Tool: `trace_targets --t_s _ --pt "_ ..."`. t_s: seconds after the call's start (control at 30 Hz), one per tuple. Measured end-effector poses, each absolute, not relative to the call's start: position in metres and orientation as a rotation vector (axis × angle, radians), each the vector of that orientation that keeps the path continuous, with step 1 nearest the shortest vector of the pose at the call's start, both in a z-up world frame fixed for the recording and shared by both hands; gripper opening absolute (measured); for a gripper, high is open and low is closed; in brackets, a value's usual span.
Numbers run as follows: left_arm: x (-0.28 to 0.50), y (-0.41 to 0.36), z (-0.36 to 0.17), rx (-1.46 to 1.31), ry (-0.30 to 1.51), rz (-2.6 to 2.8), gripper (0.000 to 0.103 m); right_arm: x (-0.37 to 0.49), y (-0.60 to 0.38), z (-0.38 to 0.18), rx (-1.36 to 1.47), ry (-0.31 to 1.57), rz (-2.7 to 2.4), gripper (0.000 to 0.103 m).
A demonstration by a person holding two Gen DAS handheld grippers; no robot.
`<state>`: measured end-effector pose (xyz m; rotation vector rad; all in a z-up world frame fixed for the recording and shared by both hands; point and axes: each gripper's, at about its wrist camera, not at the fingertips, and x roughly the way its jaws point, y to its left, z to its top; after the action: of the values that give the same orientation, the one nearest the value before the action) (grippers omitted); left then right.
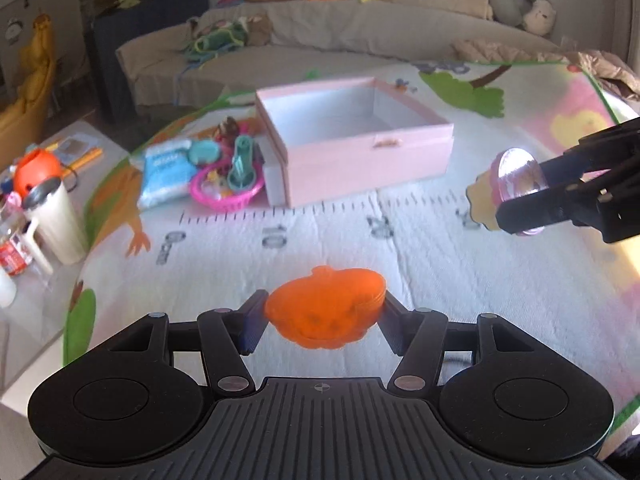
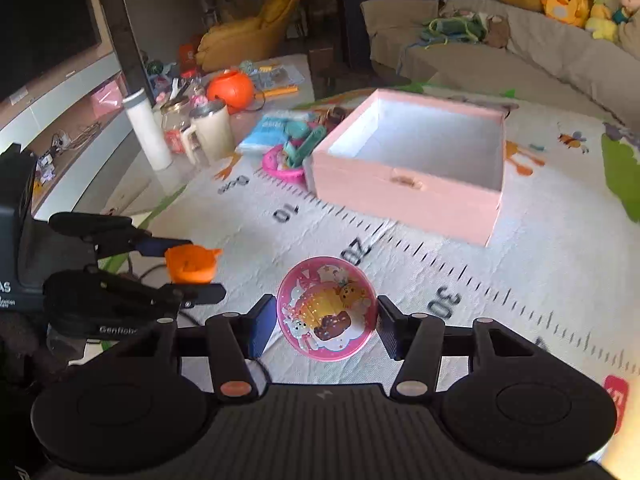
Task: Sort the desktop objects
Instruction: 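Drop the pink compact into the pink box while the left gripper drops the orange cup in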
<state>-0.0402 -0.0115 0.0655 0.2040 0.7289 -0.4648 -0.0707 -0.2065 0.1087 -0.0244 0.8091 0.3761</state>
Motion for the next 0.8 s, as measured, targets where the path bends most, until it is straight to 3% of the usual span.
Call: trace_targets --t_s 0.2,0.23,0.3,0.53,0.73,0.8 --pt "0.026 -0.065 0.115 0.203 0.464 -0.434 0.065 0.0 -0.232 0.166 -0.036 0.638 0.231 0.054" --pt "0.04 -0.073 0.12 0.2 0.426 -0.425 0.081 0.018 -0.235 0.172 -0.026 0.621 0.217 0.054" --pt "0.06 -0.084 0.121 0.231 0.399 -0.416 0.098 0.049 -0.242 0.178 0.002 0.596 0.201 0.058" --pt "0.037 -0.019 0.071 0.112 0.596 -0.284 0.1 0.083 -0.247 0.155 0.056 0.661 0.176 0.062" --pt "0.024 0.046 0.026 -0.015 0.796 -0.123 0.101 0.098 -0.188 0.13 -0.037 0.739 0.239 0.062" --pt "0.02 0.056 0.023 -0.025 0.799 -0.11 0.101 0.107 -0.158 0.125 -0.062 0.762 0.279 0.056"
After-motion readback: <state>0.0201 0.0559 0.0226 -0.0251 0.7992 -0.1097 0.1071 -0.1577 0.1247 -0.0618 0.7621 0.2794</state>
